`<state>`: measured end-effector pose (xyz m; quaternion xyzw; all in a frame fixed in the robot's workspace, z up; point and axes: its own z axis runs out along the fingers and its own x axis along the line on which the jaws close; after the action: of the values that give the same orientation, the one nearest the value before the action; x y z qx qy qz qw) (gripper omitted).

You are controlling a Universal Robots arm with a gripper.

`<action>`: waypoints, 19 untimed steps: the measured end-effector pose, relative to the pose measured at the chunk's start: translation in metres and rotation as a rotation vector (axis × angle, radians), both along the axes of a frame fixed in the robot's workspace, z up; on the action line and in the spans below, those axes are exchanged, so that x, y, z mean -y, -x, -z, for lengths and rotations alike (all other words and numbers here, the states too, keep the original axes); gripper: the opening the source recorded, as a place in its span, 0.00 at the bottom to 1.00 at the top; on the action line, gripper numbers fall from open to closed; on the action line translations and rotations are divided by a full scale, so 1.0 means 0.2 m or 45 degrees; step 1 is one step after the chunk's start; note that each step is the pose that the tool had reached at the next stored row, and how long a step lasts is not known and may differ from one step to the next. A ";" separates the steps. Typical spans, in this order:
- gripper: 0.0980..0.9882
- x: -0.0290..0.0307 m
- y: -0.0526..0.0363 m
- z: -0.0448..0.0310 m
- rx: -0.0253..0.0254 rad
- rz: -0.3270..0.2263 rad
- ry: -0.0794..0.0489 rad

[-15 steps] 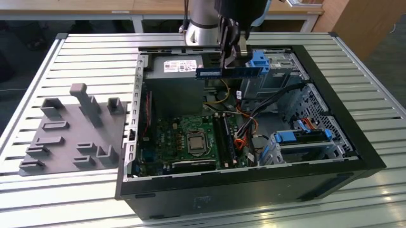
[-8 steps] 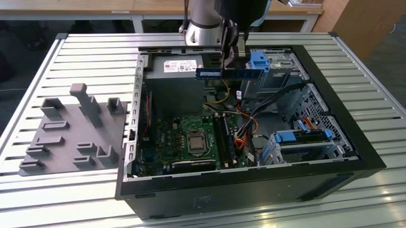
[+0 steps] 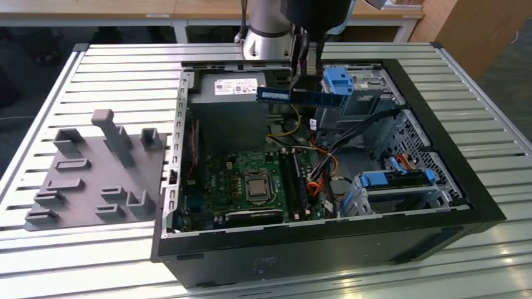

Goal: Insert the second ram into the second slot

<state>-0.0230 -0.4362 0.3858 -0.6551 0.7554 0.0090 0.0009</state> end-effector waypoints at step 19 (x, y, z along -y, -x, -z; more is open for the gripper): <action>0.04 0.000 0.000 0.003 0.0000 0.247 0.008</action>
<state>-0.0230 -0.4362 0.3852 -0.5788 0.8155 0.0065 -0.0003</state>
